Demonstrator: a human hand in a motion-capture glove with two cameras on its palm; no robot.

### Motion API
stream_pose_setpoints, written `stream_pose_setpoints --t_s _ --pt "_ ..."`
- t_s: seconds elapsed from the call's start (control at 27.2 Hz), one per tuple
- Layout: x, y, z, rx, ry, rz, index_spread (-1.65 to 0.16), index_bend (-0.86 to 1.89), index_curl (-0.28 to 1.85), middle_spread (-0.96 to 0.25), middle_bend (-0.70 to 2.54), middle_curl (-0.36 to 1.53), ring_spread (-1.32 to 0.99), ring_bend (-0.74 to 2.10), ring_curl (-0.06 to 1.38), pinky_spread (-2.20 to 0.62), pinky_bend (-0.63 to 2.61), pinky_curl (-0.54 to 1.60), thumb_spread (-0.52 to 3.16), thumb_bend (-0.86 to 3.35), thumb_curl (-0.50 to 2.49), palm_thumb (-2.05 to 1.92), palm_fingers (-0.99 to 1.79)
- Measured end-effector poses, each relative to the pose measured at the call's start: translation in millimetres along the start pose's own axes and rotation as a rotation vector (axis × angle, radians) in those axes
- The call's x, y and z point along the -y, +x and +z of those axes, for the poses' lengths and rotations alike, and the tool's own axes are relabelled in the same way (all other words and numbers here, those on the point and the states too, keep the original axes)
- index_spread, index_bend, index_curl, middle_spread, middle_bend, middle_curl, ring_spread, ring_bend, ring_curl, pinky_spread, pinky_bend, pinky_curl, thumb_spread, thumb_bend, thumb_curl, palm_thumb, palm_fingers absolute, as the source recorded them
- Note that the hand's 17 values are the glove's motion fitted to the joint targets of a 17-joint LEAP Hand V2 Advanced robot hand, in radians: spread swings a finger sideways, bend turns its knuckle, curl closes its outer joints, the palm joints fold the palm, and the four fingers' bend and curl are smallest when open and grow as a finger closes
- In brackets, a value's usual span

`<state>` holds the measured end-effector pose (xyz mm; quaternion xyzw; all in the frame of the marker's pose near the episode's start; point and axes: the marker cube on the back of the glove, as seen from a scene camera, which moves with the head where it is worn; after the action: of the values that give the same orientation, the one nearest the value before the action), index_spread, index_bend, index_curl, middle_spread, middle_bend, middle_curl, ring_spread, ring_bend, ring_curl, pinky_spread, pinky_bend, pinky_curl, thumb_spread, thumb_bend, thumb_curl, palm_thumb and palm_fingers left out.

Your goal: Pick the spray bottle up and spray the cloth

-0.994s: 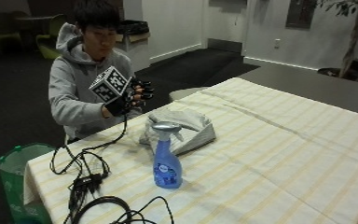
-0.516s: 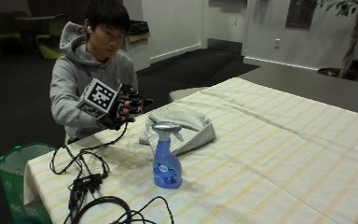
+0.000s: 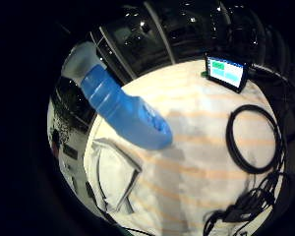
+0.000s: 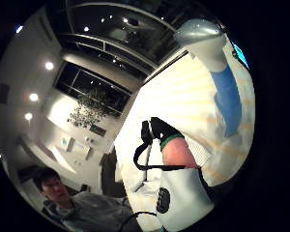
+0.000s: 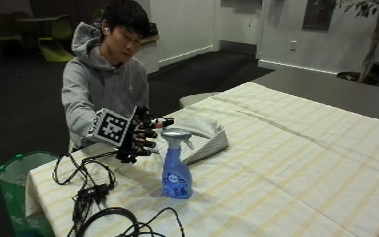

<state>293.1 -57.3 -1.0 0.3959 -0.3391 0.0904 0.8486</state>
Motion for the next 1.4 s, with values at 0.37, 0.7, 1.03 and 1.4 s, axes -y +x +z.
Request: stream_pose_setpoints --t_s 0.37,0.7,1.03,1.4 --pt "22.6 25.0 19.6 0.191 0.010 0.131 -0.36 0.10 0.15 -0.08 0.25 0.36 -0.02 0.41 0.29 0.20 0.56 0.35 0.91 -0.03 0.40 0.66 -0.01" --pt "40.3 30.3 43.6 0.340 -0.018 0.214 -0.36 0.09 0.14 -0.08 0.29 0.37 -0.02 0.44 0.29 0.18 0.59 0.36 0.89 -0.03 0.40 0.67 0.04" --pt "52.5 23.6 61.7 0.488 -0.033 0.303 -0.27 0.27 0.21 -0.07 0.45 0.40 -0.07 0.62 0.30 0.07 0.39 0.27 0.86 -0.01 0.41 0.73 0.98" --pt "76.8 10.7 71.9 0.375 -0.179 0.279 -0.22 0.38 0.37 -0.09 0.59 0.49 -0.13 0.72 0.43 -0.18 0.41 0.36 0.49 0.02 0.55 0.98 1.44"
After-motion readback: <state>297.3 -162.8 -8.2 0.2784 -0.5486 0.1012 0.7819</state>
